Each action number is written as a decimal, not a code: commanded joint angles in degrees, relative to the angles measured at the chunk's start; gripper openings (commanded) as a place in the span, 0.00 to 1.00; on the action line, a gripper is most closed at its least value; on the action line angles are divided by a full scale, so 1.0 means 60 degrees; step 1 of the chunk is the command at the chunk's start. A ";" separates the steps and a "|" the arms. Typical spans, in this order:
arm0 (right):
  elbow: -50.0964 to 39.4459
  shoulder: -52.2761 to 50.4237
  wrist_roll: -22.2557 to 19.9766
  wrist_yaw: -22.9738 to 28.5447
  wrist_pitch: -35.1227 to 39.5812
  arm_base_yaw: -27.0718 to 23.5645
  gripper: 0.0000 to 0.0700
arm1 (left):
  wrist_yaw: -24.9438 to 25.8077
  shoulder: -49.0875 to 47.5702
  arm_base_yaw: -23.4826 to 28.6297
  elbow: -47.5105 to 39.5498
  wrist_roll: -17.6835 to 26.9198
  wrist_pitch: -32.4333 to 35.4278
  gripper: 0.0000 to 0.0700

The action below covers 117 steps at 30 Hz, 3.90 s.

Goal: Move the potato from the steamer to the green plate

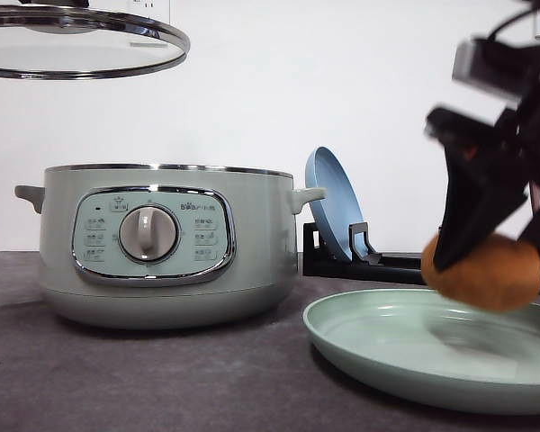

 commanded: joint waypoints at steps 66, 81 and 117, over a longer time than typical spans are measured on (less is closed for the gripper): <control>0.2980 -0.1658 -0.1267 0.0982 -0.2041 0.0307 0.89 | 0.0000 0.3051 -0.1901 0.0288 0.0342 0.1794 0.00; 0.2980 -0.1658 -0.1311 0.1199 -0.2041 0.0308 0.89 | 0.0000 0.3278 -0.1902 0.0288 0.0338 0.1772 0.00; 0.2980 -0.1655 -0.1441 0.1224 -0.2044 0.0310 0.89 | -0.0345 0.3588 -0.2159 0.0266 0.0353 0.1287 0.11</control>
